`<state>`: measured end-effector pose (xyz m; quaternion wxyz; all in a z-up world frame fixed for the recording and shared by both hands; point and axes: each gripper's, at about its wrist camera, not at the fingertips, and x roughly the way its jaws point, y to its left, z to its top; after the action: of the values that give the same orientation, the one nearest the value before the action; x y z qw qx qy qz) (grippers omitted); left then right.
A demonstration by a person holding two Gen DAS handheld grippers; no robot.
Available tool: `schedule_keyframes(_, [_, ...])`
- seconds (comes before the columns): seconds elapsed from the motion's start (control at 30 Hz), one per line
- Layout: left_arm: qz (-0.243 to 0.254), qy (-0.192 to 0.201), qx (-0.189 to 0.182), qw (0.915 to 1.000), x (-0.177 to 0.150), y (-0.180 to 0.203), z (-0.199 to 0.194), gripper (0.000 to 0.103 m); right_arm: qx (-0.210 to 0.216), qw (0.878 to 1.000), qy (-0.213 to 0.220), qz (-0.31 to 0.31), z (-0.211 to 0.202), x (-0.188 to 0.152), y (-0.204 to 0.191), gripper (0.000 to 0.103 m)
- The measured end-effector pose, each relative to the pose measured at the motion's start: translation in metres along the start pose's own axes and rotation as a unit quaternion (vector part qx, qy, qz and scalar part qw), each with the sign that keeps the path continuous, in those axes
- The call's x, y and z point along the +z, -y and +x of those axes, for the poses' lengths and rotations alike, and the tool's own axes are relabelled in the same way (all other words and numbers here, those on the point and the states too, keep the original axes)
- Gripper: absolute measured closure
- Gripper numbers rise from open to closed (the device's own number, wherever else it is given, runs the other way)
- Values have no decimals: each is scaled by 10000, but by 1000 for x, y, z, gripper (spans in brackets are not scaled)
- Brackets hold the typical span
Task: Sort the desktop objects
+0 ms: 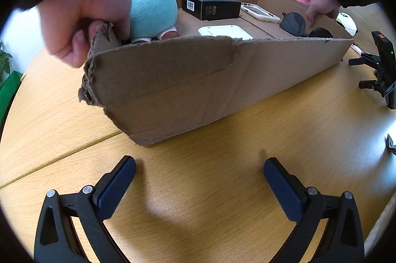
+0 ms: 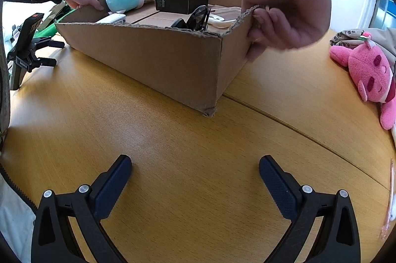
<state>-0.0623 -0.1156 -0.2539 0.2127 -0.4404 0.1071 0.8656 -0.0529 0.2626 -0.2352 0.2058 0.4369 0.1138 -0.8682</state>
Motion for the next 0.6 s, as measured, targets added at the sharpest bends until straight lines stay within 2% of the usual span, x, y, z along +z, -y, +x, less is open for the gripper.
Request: schedule_keyframes(0.6, [17, 1, -7, 10000, 0, 0, 0, 0, 15, 10000, -2, 4, -2, -1, 2, 0])
